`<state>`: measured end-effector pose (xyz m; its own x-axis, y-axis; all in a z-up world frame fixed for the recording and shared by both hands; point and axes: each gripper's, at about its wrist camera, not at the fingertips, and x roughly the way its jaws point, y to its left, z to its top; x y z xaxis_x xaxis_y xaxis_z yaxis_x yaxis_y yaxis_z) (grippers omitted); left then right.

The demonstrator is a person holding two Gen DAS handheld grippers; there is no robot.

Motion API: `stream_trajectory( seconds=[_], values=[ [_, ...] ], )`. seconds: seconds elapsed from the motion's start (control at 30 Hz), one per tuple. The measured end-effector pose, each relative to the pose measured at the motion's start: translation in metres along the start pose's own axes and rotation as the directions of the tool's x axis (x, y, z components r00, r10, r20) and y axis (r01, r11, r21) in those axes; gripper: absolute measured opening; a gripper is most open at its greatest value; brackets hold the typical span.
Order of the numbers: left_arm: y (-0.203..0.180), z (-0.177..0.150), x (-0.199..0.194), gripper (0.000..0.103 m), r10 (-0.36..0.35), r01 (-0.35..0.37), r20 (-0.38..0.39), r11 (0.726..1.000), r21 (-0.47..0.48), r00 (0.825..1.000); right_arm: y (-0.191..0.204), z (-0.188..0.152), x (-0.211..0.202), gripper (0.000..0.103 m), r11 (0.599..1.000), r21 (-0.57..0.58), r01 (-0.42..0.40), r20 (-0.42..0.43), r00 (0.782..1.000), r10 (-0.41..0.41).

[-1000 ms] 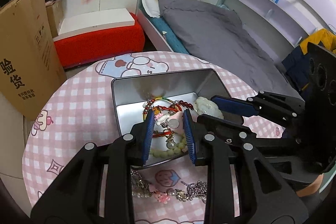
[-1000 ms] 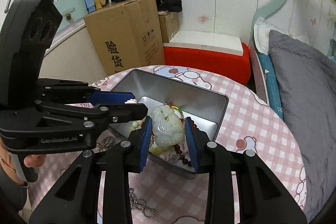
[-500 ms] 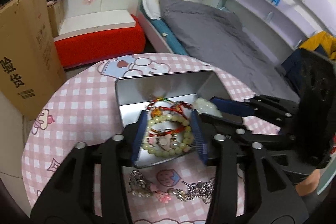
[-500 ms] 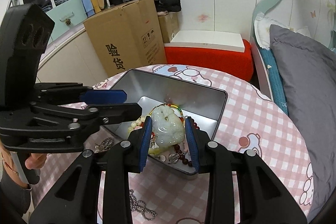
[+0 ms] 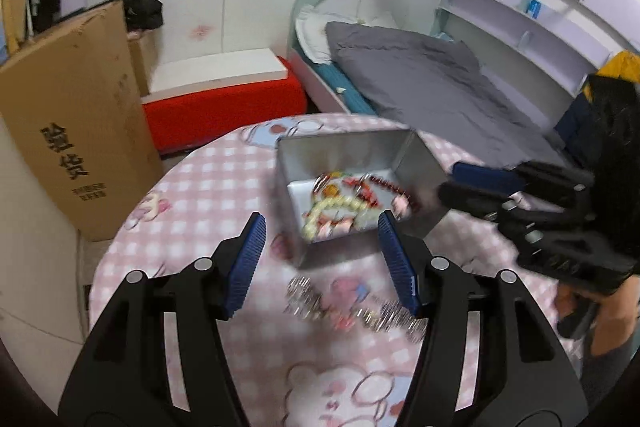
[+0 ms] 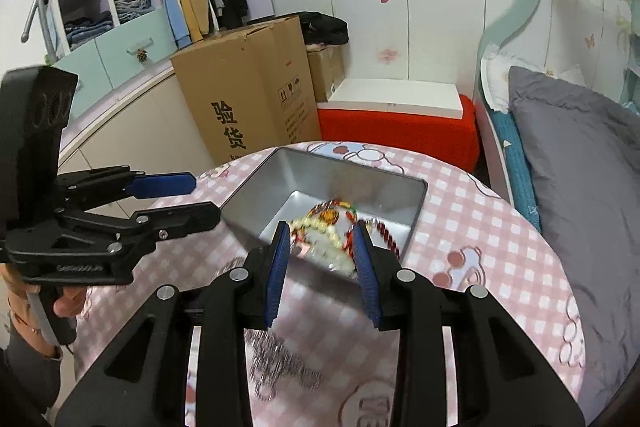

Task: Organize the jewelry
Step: 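Withdraw both grippers from the box toward the remaining jewelry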

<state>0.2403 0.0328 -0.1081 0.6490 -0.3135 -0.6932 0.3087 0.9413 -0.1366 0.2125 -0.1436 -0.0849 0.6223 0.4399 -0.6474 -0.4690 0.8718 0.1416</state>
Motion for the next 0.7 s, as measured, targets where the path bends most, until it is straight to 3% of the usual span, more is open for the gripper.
stream_trajectory(
  seconds=[0.13,0.33,0.53,0.7],
  values=[
    [0.003,-0.026,-0.007,0.058,0.051,-0.052,-0.014,0.999,-0.008,0.999,0.012,-0.023,-0.010,0.031,1.000,-0.015,0.010,-0.015,1.000,-0.010],
    [0.010,-0.059,-0.009,0.058,0.048,-0.052,-0.049,0.996,-0.068,0.998,0.023,-0.064,-0.007,0.031,1.000,-0.007,0.002,-0.077,0.997,-0.002],
    [-0.003,-0.077,0.003,0.058,0.053,-0.057,-0.096,0.997,-0.043,0.994,0.023,-0.082,-0.008,0.031,1.000,0.029,0.002,-0.106,0.994,0.001],
    [-0.014,-0.081,0.020,0.045,0.043,-0.047,-0.131,0.999,-0.023,0.990,0.018,-0.084,-0.009,0.031,0.999,0.039,0.000,-0.106,0.994,0.005]
  ],
)
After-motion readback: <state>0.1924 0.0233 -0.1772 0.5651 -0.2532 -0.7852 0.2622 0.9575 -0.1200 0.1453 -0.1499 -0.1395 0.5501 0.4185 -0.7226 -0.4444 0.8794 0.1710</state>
